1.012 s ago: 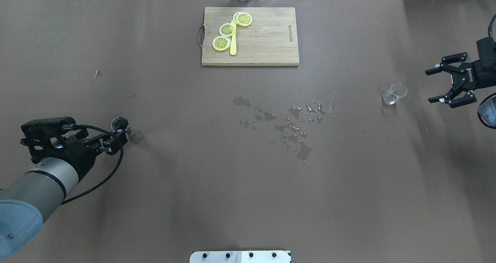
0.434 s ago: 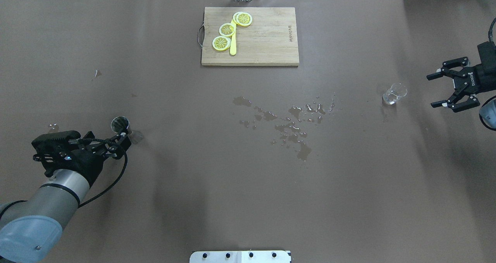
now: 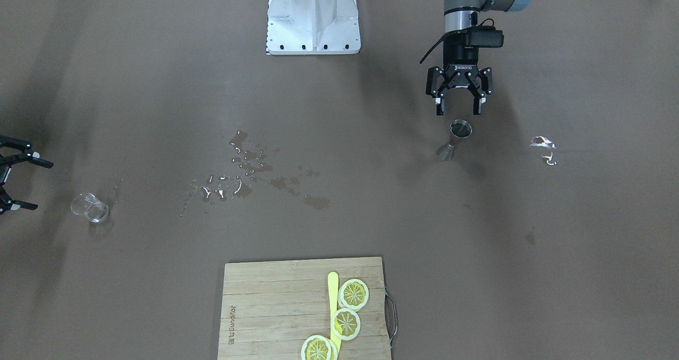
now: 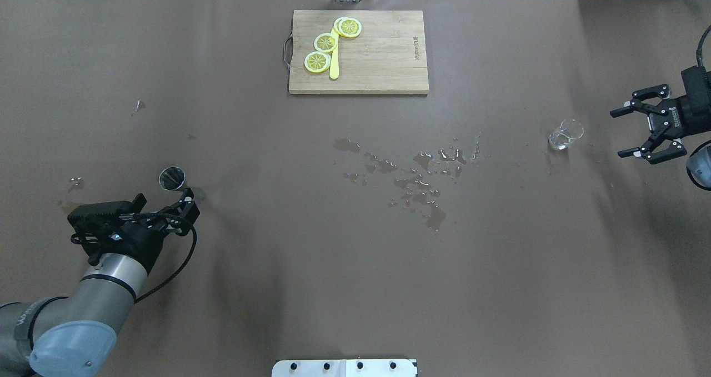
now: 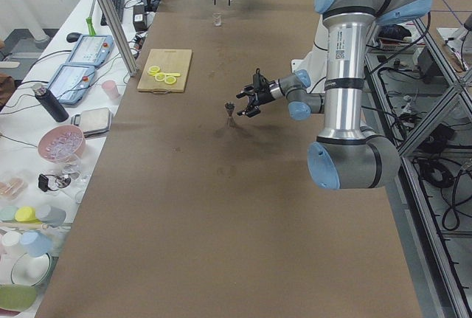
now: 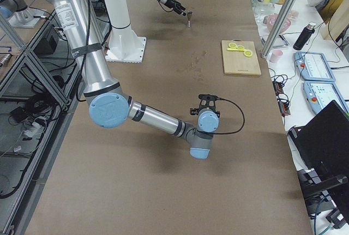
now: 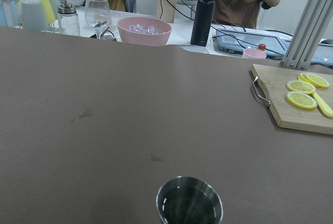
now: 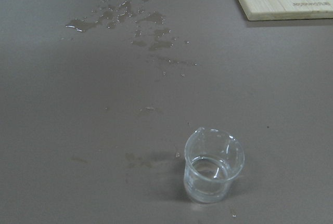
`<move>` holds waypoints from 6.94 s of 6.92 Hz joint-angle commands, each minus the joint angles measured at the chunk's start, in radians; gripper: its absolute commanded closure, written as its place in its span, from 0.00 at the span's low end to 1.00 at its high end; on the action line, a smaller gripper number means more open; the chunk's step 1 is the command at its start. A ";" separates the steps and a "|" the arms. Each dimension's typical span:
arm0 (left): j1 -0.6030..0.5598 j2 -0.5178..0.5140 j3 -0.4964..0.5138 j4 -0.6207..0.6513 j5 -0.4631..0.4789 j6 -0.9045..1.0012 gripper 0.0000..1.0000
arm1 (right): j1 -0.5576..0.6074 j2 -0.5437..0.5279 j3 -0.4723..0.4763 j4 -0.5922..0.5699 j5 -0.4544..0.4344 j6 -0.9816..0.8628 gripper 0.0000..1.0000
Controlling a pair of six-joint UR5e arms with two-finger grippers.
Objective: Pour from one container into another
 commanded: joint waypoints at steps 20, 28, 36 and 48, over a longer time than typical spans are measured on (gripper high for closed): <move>-0.006 -0.151 0.318 -0.046 0.242 -0.044 0.58 | -0.124 0.108 -0.113 -0.079 -0.126 -0.049 0.02; -0.018 -0.161 0.295 -0.046 0.256 -0.036 1.00 | -0.135 0.110 -0.112 -0.080 -0.137 -0.020 0.23; -0.075 -0.264 0.307 -0.240 0.285 0.378 1.00 | -0.135 0.108 -0.103 -0.079 -0.135 0.008 0.64; -0.092 -0.566 0.366 -0.317 -0.012 0.865 1.00 | -0.020 0.105 0.518 -0.639 -0.133 0.158 1.00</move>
